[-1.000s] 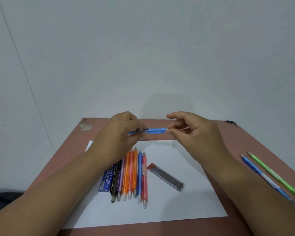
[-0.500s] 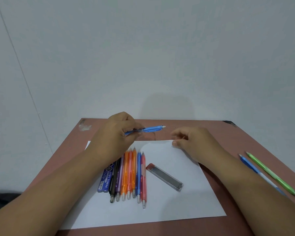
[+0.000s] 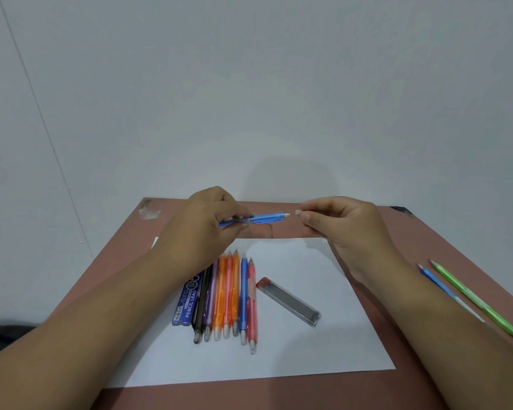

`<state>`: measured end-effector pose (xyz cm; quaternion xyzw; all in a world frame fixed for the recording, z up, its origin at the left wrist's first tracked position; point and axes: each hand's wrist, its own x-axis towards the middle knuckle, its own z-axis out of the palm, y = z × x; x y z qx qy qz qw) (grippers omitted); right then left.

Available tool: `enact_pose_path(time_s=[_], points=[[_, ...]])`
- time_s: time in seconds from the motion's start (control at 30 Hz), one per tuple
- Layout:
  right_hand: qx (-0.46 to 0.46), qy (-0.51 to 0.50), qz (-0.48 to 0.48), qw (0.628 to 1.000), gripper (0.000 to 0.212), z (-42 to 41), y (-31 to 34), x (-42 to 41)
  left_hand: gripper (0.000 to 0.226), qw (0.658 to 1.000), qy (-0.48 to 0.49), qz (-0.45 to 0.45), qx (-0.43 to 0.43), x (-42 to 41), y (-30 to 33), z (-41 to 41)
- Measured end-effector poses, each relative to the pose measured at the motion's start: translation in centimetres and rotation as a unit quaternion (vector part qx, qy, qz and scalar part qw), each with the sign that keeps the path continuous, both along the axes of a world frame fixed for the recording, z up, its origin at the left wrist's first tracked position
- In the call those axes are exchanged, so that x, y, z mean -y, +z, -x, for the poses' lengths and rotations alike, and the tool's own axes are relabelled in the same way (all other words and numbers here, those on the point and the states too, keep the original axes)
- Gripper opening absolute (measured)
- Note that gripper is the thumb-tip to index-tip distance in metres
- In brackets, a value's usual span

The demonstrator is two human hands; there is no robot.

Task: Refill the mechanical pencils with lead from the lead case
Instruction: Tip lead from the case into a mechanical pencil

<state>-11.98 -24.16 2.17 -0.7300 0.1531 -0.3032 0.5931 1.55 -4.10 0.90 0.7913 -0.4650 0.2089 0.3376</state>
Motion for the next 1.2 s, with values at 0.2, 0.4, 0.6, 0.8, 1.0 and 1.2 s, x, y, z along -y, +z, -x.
enact_pose_path(time_s=[0.2,0.4,0.6,0.8,1.0,1.2], points=[[0.005,0.010,0.005,1.000,0.013,0.4,0.5,-0.7,0.022,1.000,0.001,-0.001,-0.003,0.0,-0.1,-0.1],[0.000,0.011,0.028,1.000,0.016,0.7,0.5,-1.1,0.022,1.000,-0.002,-0.004,-0.005,0.0,-0.1,0.2],[-0.006,0.020,0.032,0.999,0.015,0.7,0.5,-1.4,0.022,1.000,-0.007,-0.002,-0.004,0.1,0.1,0.6],[0.005,0.031,-0.005,1.000,0.013,0.5,0.2,-1.5,0.024,1.000,-0.018,0.001,-0.008,0.1,0.1,1.1],[0.007,0.084,-0.126,0.988,0.013,0.3,0.2,-1.6,0.024,0.998,-0.034,0.001,-0.047,0.5,0.4,2.4],[0.041,0.142,-0.271,0.951,0.032,0.2,1.0,-3.1,0.027,0.986,-0.080,0.051,-0.136,1.2,1.5,5.1]])
